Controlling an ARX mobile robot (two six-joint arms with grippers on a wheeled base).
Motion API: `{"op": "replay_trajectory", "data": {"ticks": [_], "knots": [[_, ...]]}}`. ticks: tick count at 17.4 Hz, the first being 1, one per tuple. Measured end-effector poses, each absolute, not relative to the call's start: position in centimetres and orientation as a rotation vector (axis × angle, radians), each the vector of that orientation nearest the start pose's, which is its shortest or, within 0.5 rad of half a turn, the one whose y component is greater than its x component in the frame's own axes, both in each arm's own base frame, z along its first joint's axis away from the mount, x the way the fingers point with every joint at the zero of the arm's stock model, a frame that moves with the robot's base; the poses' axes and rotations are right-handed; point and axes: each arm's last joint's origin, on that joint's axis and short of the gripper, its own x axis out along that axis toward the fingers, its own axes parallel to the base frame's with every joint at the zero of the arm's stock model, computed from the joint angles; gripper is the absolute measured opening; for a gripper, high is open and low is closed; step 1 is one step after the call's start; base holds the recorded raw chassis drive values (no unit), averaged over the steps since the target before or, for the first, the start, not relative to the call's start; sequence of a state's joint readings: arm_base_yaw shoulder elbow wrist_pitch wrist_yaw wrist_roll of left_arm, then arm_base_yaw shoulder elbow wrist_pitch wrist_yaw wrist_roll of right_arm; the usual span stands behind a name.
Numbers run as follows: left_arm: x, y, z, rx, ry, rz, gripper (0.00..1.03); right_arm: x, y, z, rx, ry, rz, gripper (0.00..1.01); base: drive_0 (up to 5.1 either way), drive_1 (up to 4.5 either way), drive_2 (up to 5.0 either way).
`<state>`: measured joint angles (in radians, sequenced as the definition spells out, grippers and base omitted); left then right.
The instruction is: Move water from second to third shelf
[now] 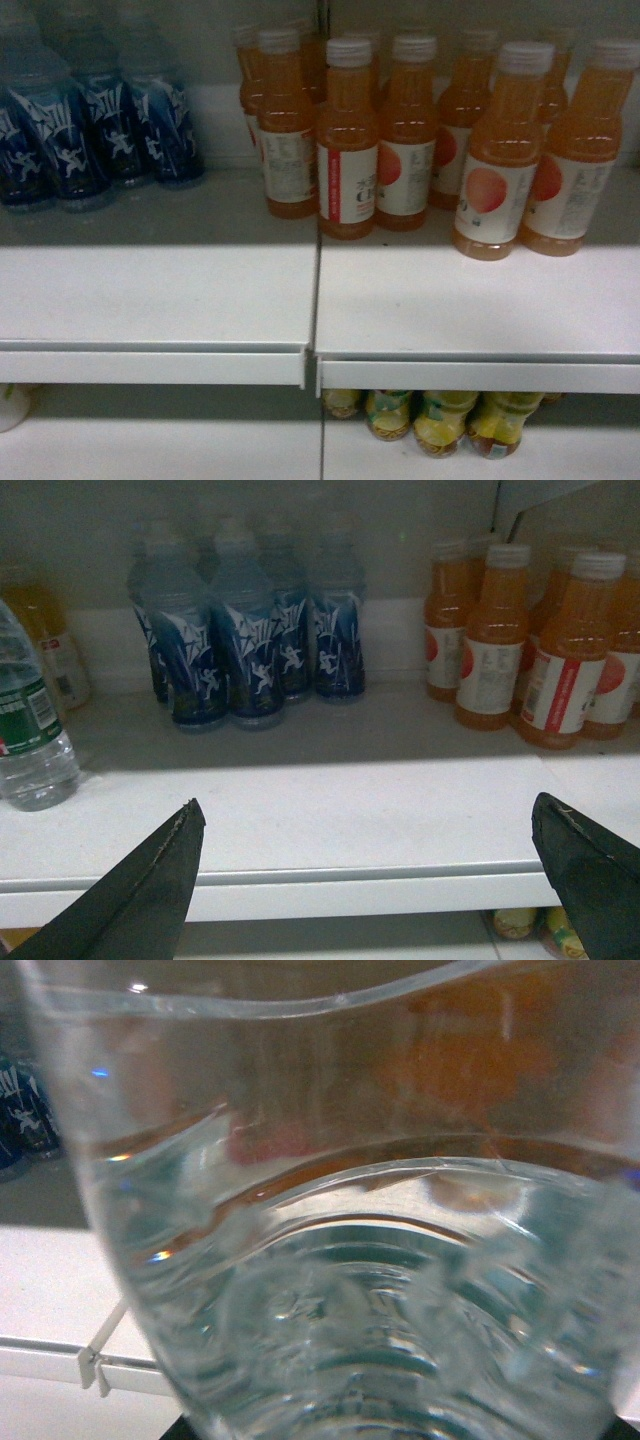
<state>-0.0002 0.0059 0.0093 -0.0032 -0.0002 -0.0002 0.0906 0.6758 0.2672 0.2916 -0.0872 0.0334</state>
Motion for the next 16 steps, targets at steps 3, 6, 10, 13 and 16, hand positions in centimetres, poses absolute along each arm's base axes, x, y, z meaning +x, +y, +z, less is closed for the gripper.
{"op": "replay_trajectory", "data": {"ticks": [3, 6, 10, 13, 16], "knots": [[9.75, 0.00, 16.58, 0.000, 0.001, 0.000, 0.98, 15.78, 1.69, 21.48, 0.033, 0.122, 0.176, 0.41, -5.0, 2.46, 2.5], [9.75, 0.00, 16.60, 0.000, -0.001, 0.000, 0.98, 15.78, 1.69, 21.47, 0.033, 0.123, 0.175, 0.41, -5.0, 2.43, 2.4], [9.75, 0.00, 16.59, 0.000, 0.000, 0.000, 0.98, 15.78, 1.69, 21.47, 0.033, 0.123, 0.176, 0.41, -5.0, 2.41, 2.4], [9.75, 0.00, 16.61, 0.000, -0.002, 0.000, 0.98, 15.79, 1.69, 21.44, 0.033, 0.126, 0.175, 0.41, -5.0, 2.42, 2.4], [9.75, 0.00, 16.60, 0.000, -0.001, 0.000, 0.98, 15.79, 1.69, 21.48, 0.033, 0.122, 0.177, 0.41, -5.0, 2.41, 2.4]]}}
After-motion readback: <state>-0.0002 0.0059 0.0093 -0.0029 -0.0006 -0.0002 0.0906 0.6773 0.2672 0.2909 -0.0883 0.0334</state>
